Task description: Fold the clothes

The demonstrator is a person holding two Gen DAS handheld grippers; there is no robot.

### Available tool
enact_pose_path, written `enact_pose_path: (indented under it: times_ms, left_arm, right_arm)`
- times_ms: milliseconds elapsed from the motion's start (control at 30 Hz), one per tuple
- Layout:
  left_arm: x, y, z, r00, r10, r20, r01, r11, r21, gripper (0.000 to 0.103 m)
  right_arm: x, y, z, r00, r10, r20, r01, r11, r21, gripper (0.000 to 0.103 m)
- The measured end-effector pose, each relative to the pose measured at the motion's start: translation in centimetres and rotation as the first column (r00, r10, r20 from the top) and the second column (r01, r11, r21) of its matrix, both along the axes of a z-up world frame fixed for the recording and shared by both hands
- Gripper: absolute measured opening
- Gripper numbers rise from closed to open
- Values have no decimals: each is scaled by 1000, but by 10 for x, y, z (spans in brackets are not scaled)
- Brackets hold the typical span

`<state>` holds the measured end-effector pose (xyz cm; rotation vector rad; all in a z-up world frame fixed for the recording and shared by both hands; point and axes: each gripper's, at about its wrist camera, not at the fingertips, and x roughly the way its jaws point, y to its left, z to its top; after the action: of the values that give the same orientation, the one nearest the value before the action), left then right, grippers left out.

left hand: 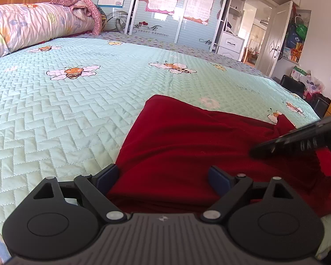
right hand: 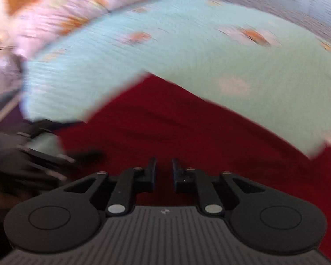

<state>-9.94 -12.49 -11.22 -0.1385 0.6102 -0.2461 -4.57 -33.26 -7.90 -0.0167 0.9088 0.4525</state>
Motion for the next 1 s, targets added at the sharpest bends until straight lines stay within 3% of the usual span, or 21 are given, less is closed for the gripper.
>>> enact_pose_path:
  times_ms: [67, 100, 167, 300, 400, 467, 500, 600, 633, 700, 767, 800, 833, 867, 933, 1000]
  left_arm:
    - [0, 0, 0, 1000, 0, 0, 0, 1000, 0, 91]
    - [0, 0, 1, 1000, 2, -1, -2, 1000, -6, 91]
    - [-1, 3, 4, 1000, 10, 0, -10, 1000, -28, 91]
    - [-12, 5, 24, 999, 31, 14, -30, 995, -94, 87]
    - [-21, -7, 44, 998, -46, 31, 51, 983, -176, 87]
    - [-17, -25, 44, 990, -136, -22, 128, 968, -216, 87]
    - [-14, -32, 39, 985, -163, -59, 146, 964, -222, 87]
    - [-5, -47, 19, 970, -183, -160, 151, 969, -195, 87]
    - [-4, -47, 18, 970, -186, -157, 154, 969, -194, 88]
    - [0, -48, 19, 967, -181, -178, 144, 969, -201, 88]
    - [2, -51, 20, 964, -183, -191, 147, 971, -189, 89]
    - [3, -52, 20, 963, -185, -196, 151, 972, -179, 89]
    - [4, -54, 21, 962, -189, -199, 156, 973, -169, 89]
    - [4, -54, 22, 961, -193, -200, 162, 974, -161, 89]
    - [5, -53, 22, 959, -197, -202, 167, 974, -156, 89]
    - [5, -54, 21, 957, -204, -206, 175, 973, -150, 91]
  right_arm:
    - [-3, -15, 7, 992, -122, 31, 121, 992, 29, 0]
    - [-8, -15, 14, 989, -135, 61, 133, 991, 26, 11]
    - [-22, -8, 22, 991, -106, 81, 103, 994, 44, 17]
    - [-42, -15, 28, 996, -77, 54, 73, 994, 76, 18]
    - [-51, -22, 16, 999, -52, -1, 52, 997, 53, 18]
    - [-53, -31, 6, 997, -70, -21, 71, 997, 29, 11]
    - [-52, -40, 2, 995, -102, -16, 102, 994, 24, 0]
    - [-56, -62, 15, 971, -236, 25, 233, 969, 87, 0]
    - [-60, -63, 22, 968, -245, 46, 240, 966, 99, 8]
    - [-68, -53, 32, 981, -180, 77, 171, 980, 104, 10]
    - [-68, -43, 26, 996, -77, 49, 73, 994, 76, 13]
    - [-64, -46, 21, 996, -80, 33, 78, 996, 48, 14]
    - [-59, -51, 14, 995, -98, 18, 98, 995, 16, 1]
    - [-54, -56, 8, 993, -117, 3, 117, 993, -17, 0]
    - [-52, -64, 20, 979, -199, 40, 198, 980, 20, 1]
    - [-45, -48, 36, 981, -165, 98, 163, 986, 26, 9]
